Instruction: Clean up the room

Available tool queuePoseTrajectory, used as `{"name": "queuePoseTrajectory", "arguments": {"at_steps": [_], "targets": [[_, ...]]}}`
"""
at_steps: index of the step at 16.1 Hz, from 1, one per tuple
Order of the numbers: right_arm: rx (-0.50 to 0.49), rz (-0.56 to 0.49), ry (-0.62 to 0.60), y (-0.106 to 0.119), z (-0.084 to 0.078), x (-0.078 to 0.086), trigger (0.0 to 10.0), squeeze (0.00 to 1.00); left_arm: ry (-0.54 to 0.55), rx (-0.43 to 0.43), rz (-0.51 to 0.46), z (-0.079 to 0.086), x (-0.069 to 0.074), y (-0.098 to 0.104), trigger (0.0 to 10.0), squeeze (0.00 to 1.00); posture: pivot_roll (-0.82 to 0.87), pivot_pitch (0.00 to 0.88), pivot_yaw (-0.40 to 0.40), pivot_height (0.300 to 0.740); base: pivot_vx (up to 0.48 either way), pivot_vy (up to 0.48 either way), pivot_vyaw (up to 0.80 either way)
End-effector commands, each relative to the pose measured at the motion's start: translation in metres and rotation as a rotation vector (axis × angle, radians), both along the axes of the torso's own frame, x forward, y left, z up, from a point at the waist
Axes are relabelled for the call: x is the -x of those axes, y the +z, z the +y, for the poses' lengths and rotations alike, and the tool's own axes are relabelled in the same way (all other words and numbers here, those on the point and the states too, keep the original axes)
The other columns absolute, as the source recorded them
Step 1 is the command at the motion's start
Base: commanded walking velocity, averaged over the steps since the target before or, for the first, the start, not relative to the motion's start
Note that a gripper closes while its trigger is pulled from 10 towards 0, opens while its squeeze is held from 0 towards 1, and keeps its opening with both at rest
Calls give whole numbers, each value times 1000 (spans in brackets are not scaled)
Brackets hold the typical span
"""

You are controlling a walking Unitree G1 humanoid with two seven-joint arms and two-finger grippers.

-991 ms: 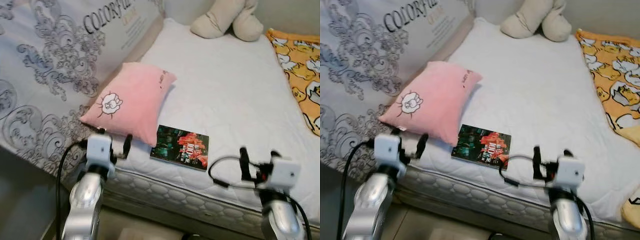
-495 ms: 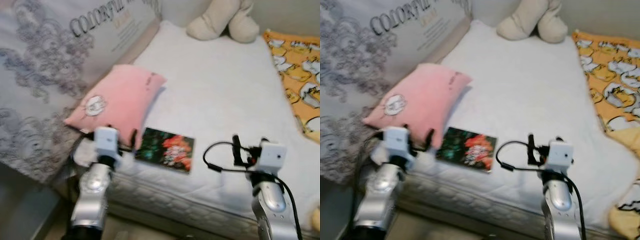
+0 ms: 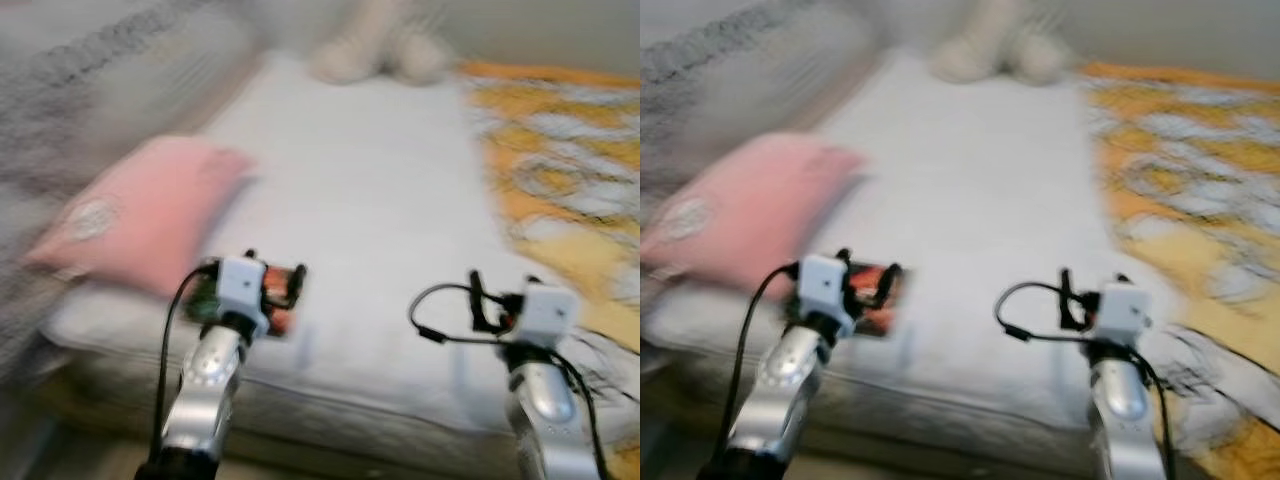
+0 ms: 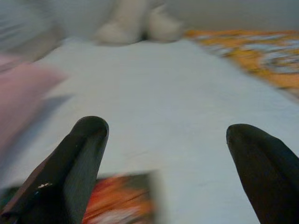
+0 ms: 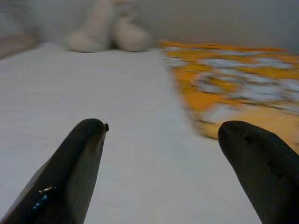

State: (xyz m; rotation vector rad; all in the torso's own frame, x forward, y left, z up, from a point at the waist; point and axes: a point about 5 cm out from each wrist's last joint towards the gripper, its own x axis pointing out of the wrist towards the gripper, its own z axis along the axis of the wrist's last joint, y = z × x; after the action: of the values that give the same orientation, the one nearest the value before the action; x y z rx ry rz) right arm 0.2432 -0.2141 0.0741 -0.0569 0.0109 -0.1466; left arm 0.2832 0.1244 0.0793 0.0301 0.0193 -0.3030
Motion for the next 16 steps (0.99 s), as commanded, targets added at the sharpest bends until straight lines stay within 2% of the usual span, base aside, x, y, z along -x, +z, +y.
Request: {"name": "queuePoseTrajectory", "arguments": {"at_steps": [1, 2, 8, 14, 16], "targets": [[-2, -9, 19, 1, 6, 1, 10000, 0, 13, -20, 8, 9, 1, -3, 10000, 0, -140, 0, 25, 740, 0, 0, -744], [-9, -3, 22, -1, 7, 2, 10000, 0, -2, -9, 14, 9, 4, -5, 10000, 0, -137, 0, 25, 740, 0, 0, -738], [-1, 4, 42, -4, 8, 10, 10000, 0, -15, -11, 49, 10, 6, -15, 10000, 0, -135, 0, 17, 740, 0, 480, -740], [-4, 8, 37, -4, 8, 12, 10000, 0, -7, -46, 81, 10, -2, -20, 10000, 0, -140, 0, 18, 740, 0, 0, -738], [-4, 15, 35, -6, 8, 14, 10000, 0, -26, -56, 75, 9, 0, -21, 10000, 0, -144, 0, 22, 740, 0, 0, -731]]}}
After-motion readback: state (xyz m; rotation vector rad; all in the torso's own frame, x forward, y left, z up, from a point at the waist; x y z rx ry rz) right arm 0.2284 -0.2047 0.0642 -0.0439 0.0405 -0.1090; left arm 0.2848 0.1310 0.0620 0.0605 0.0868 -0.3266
